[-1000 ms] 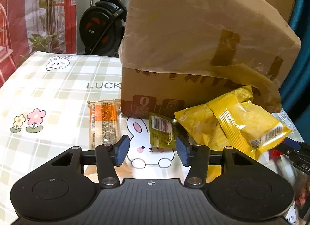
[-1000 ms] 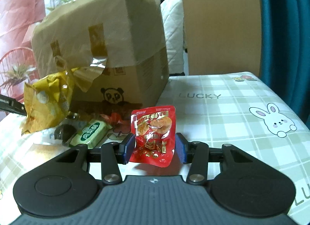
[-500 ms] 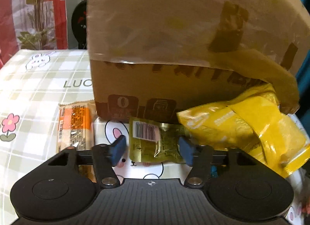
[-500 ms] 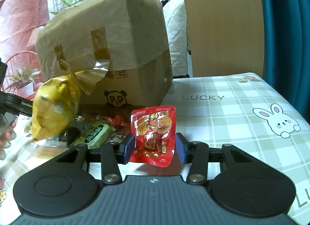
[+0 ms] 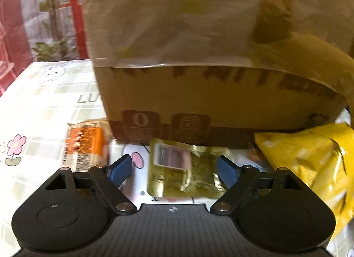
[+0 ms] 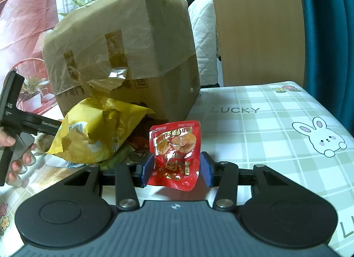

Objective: Organize snacks
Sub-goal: 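Grasp the gold packet with the left tool while the right holds the red packet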

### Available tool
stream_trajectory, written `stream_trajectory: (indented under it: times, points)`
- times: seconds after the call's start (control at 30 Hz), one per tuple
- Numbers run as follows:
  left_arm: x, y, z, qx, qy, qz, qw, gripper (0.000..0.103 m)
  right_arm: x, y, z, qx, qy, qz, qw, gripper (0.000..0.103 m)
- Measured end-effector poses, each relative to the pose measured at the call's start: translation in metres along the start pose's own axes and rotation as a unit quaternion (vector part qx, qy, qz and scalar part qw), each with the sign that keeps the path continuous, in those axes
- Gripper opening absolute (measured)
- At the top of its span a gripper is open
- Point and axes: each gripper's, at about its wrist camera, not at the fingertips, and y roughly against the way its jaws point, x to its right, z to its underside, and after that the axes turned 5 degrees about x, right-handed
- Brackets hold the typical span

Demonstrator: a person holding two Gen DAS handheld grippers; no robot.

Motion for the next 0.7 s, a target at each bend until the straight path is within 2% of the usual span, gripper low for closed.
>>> stream_trajectory:
  times: [0.3, 0.37, 0.4, 0.43, 0.47, 0.53, 0.7]
  points:
    - [0.01, 0.0, 0.005, 0.0, -0.029, -0.012, 0.9995, 0.087, -0.001, 0.0, 0.0, -0.001, -0.001, -0.001, 1.0, 0.047]
    - [0.011, 0.005, 0.007, 0.004, -0.031, -0.009, 0.9995, 0.079, -0.001, 0.0, 0.0, -0.001, -0.001, -0.001, 1.0, 0.047]
    - [0.011, 0.008, 0.008, 0.009, -0.035, -0.006, 0.9994, 0.063, -0.001, 0.001, 0.0, 0.0, -0.001, -0.001, 1.0, 0.047]
    - [0.012, 0.012, 0.008, 0.013, -0.037, -0.002, 0.9992, 0.053, -0.001, 0.001, 0.0, 0.001, -0.001, 0.0, 1.0, 0.047]
    - [0.015, 0.017, 0.01, 0.013, -0.037, -0.002, 0.9992, 0.048, 0.0, 0.001, 0.0, 0.0, -0.002, -0.001, 1.0, 0.047]
    - [0.013, 0.028, 0.016, 0.018, -0.035, 0.014, 0.9991, 0.022, 0.0, 0.001, 0.0, 0.0, -0.002, -0.001, 1.0, 0.047]
    - [0.006, 0.054, 0.029, 0.03, -0.017, 0.052, 0.9981, 0.01, 0.0, 0.0, -0.001, 0.001, -0.002, -0.003, 1.0, 0.047]
